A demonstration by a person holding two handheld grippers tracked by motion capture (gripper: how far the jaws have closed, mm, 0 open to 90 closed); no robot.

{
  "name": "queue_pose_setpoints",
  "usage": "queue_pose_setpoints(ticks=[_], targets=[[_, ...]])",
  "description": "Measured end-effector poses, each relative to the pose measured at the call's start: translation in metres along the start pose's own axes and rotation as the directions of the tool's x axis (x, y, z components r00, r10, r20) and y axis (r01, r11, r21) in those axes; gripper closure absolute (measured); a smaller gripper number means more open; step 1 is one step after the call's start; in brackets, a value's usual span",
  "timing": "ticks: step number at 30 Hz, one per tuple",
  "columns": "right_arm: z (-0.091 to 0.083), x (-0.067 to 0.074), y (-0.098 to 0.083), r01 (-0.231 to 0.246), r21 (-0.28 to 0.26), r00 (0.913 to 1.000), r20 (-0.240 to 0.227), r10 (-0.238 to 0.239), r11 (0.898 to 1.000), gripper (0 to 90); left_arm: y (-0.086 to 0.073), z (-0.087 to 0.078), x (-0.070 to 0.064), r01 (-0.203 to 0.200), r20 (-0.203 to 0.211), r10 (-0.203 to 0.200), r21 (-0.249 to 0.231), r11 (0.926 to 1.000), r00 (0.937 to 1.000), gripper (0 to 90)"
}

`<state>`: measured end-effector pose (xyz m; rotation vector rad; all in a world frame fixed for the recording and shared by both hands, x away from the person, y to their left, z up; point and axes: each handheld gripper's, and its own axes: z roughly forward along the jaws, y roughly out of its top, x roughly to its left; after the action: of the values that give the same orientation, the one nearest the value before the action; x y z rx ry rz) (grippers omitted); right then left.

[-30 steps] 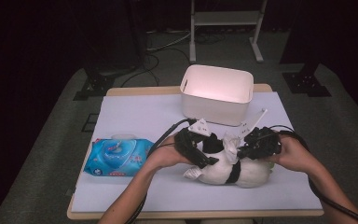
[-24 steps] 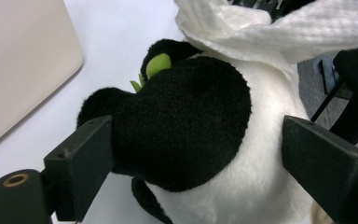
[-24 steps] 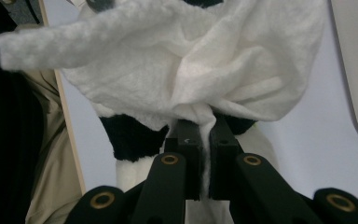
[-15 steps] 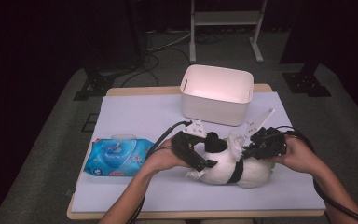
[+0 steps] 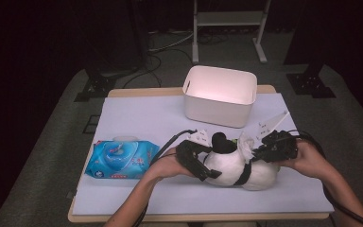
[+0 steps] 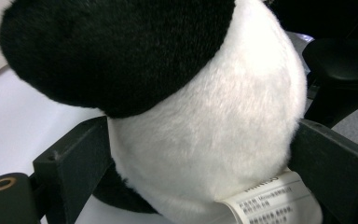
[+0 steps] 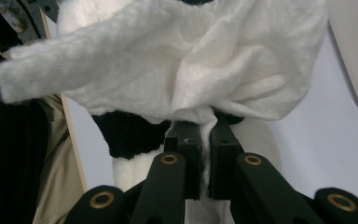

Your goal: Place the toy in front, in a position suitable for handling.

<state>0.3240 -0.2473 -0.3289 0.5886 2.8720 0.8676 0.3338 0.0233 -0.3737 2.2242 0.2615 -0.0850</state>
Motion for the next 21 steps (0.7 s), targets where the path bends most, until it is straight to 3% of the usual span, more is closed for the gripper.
queue_pose_setpoints(ticks=[11,21], targets=[[0.0026,-0.0004,0.0001,-0.003,-0.009,1.0,-0.009,0.003,1.0,85.2,-0.0046,0.0082,0.0015,-0.005,0.013,0.005,-0.002,1.0,0.9999,7.5],[0.0023,0.0015,-0.0015,-0.006,-0.024,1.0,-0.008,0.006,1.0,85.2,-0.0056,0.0032,0.0011,-0.026,0.004,0.026,-0.021,0.9994,0.9996,25.1]])
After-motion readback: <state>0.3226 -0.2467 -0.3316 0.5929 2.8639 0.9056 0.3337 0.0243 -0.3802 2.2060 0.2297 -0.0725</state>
